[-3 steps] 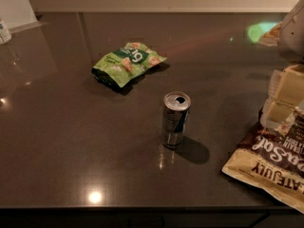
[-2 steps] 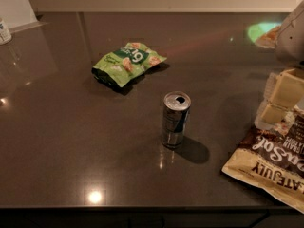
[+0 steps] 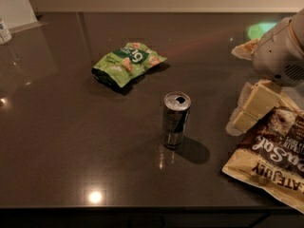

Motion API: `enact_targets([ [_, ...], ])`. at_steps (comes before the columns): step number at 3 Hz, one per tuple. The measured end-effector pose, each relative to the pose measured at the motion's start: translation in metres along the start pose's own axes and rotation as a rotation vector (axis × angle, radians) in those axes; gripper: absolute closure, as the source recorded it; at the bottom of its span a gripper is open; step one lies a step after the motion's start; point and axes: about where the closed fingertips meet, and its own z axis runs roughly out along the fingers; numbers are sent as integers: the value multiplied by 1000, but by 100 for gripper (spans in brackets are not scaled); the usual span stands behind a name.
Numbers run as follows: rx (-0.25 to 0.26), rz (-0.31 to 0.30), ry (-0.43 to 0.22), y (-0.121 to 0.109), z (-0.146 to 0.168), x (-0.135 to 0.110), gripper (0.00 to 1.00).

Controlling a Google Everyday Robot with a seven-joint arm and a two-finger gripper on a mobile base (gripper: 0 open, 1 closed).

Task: Move redbull can near green rice chip bag

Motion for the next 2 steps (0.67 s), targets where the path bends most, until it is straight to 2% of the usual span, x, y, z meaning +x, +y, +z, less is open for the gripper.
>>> enact_targets([
  [2, -94, -15, -166, 22, 39, -34, 0],
])
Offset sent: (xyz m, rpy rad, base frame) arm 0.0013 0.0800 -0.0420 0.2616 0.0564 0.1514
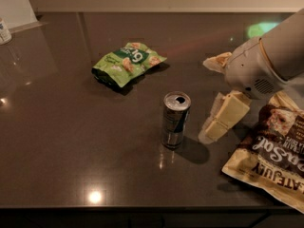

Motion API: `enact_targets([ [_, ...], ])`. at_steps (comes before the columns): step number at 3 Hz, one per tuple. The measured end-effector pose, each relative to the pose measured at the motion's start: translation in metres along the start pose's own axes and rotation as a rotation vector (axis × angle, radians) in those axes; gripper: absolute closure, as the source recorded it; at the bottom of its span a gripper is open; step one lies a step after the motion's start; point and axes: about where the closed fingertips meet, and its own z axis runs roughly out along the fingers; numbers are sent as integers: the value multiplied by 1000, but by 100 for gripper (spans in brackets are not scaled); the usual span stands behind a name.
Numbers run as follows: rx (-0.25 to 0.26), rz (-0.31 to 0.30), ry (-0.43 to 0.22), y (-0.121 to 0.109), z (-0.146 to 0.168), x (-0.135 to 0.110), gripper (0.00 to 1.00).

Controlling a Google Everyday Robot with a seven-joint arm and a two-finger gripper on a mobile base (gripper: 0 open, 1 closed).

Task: Move redbull can near green rice chip bag

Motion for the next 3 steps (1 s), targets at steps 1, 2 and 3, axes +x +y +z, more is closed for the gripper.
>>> enact_targets([
  [1, -41, -10, -49, 4, 19, -10, 0],
  [2, -77, -12, -81, 7, 35, -15, 0],
  [3, -103, -11, -107, 8, 43, -20, 0],
])
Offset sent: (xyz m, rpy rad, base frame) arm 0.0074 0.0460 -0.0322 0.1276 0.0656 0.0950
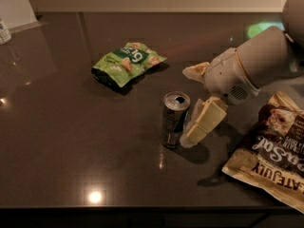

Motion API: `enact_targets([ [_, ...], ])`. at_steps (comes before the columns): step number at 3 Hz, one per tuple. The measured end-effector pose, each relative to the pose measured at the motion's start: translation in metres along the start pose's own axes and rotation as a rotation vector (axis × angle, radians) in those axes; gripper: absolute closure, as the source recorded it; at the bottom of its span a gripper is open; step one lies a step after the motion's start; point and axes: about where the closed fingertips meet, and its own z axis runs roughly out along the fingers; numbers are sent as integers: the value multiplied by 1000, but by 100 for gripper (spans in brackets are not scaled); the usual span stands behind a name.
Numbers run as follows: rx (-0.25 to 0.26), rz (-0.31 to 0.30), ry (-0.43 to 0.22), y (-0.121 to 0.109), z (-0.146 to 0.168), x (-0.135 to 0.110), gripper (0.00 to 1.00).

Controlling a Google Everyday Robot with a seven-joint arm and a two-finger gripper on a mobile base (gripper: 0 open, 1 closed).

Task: Move redbull can near green rice chip bag

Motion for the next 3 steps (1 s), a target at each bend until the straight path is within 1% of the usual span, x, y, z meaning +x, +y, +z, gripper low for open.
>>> enact_targets([
  [1, -15, 1, -31, 2, 4, -4, 0],
  [2, -27, 5, -67, 0, 6, -9, 18],
  [3, -42, 4, -102, 2, 4, -15, 41],
])
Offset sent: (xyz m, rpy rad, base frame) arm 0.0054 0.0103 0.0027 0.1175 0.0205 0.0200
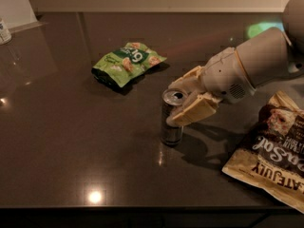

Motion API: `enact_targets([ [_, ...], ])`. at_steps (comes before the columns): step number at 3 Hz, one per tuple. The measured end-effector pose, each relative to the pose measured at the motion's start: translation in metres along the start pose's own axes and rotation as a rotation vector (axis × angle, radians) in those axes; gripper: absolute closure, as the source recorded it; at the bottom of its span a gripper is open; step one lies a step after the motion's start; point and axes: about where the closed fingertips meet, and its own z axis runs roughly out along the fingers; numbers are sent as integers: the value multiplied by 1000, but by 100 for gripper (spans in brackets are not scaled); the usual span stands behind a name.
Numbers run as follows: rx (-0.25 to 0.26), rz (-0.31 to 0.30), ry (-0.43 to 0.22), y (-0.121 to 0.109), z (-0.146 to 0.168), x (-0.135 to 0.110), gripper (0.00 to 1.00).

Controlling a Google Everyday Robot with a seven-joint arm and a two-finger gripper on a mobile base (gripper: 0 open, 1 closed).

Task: Move redbull can near green rice chip bag

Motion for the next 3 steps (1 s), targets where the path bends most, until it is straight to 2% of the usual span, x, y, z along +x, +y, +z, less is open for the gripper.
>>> enact_targets([
  [1, -6, -3, -28, 0, -4, -8, 64],
  [2, 20, -2, -30, -19, -6, -16, 87],
  [3, 73, 0, -23, -51, -7, -26, 100],
])
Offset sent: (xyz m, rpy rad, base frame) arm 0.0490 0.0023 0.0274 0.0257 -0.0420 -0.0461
